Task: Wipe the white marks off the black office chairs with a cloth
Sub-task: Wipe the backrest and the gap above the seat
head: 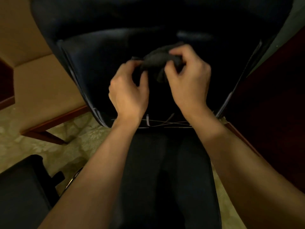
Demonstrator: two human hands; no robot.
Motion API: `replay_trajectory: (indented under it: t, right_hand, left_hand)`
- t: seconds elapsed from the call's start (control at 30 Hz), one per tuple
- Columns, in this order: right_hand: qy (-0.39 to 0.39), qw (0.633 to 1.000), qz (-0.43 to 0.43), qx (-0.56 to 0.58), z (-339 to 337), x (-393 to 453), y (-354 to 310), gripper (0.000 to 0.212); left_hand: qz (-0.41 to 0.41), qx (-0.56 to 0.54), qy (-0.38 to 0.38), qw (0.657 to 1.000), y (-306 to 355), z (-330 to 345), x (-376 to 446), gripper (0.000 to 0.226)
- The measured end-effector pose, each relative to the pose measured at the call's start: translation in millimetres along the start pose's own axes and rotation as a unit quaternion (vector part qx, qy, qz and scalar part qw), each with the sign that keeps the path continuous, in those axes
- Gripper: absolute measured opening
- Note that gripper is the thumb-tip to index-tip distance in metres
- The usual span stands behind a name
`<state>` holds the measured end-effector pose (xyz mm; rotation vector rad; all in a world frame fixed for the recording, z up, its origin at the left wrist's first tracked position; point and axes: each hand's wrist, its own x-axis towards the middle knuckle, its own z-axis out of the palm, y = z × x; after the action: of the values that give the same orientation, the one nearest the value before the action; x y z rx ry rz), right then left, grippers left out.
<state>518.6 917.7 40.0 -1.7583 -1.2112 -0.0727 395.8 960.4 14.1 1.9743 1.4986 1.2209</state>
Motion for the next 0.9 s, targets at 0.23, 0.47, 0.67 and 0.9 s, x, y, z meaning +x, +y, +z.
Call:
replay_trajectory:
  t: [0.23,0.47,0.67,0.9]
  right_hand:
    - [-0.128,0.986,0.016,-0.101,55.9,-69.9,20.4,0.017]
    - [-0.203,0.973,0.012,-0.107,74.5,-97.5,-9.0,0.020]
    - [-0.134,0.983,-0.092,-0.087,97.5,-60.9,-47.9,0.019]
    - [-0.226,0.960,-0.001,-0.163,123.7,-137.3,-0.8,0.019]
  left_hand:
    - [-0.001,0.100,-0.109,0.989,-88.1,-10.9,-44.1,0.023]
    - [-0.011,0.100,-0.083,0.991,-128.5,-50.7,-52.1,0.022]
    - [-0.011,0.030,0.015,0.999,-142.3,-59.6,-22.1,0.024]
    - [-0.026,0.092,-0.097,0.991,-194.0,-41.0,-82.4,0.021]
